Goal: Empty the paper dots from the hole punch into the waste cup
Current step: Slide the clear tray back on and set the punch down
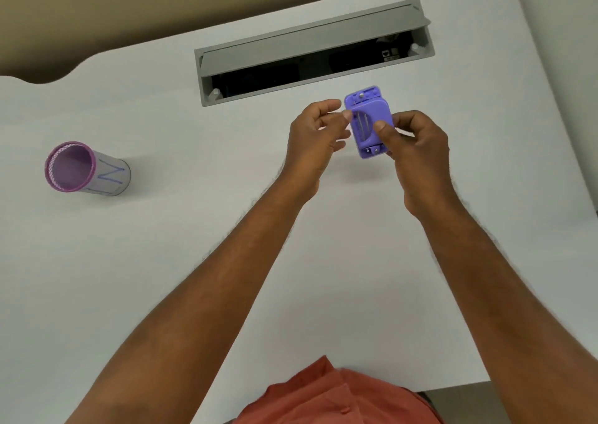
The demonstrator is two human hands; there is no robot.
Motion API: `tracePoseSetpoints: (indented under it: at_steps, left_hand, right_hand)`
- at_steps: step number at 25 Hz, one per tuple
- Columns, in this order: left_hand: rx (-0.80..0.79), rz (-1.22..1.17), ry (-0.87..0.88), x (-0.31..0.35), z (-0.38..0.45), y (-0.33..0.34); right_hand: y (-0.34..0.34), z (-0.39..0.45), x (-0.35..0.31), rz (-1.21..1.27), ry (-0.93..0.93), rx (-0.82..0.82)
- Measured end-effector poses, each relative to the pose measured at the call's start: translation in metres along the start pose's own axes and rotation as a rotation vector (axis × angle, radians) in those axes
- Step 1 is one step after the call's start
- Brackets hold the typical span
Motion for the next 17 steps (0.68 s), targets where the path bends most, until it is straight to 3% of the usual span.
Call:
tracePoseSetpoints:
  at_steps: [5, 10, 17]
  left_hand:
    - [0.086, 0.392, 0.152, -0.011, 0.028, -0.011]
    - [0.046, 0.750, 0.303, -0.038, 0.055, -0.004]
    - [0.032, 1.009, 0.445, -0.050, 0.063, 0.007]
  right_hand:
    - [-0.038, 0.054, 0.018, -0.082, -0.014, 0.128]
    - [-0.070, 0.105, 0.043, -0.159, -0.004, 0.256]
    - [-0.084, 0.139, 0.062, -0.196, -0.013, 0.326]
Point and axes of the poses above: each hand's wrist, its own z-axis towards the middle knuckle, its own y-axis out of the palm, x = y × z, the point moved 10 cm from there along z, towards the middle knuckle, and after that the axes turned 4 degrees about z, right-handed, at the moved point
